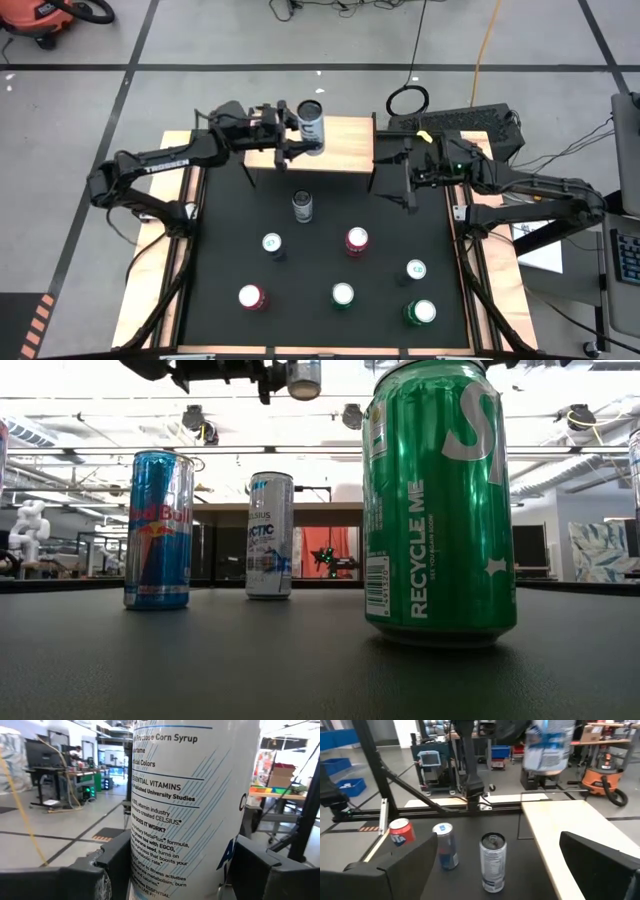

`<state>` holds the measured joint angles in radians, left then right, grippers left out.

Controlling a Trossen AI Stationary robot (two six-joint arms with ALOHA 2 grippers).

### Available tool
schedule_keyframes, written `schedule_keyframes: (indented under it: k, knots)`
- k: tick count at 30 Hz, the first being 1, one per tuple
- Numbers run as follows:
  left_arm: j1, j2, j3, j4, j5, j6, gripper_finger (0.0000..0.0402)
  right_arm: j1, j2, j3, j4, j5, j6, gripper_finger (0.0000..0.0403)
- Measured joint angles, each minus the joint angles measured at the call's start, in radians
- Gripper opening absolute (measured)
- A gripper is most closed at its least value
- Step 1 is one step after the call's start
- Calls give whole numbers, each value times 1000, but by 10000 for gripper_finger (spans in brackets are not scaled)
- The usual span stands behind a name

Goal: Place canned beverage on shelf
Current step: Put the right white-blue soda can on the shelf

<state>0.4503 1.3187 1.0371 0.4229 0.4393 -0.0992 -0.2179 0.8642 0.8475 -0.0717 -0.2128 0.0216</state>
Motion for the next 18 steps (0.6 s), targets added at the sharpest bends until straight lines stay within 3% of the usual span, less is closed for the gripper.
schedule_keyframes:
  k: [18]
  knots:
    - [111, -177, -188, -22, -69, 13, 253, 130, 0, -97, 151, 2, 20, 400]
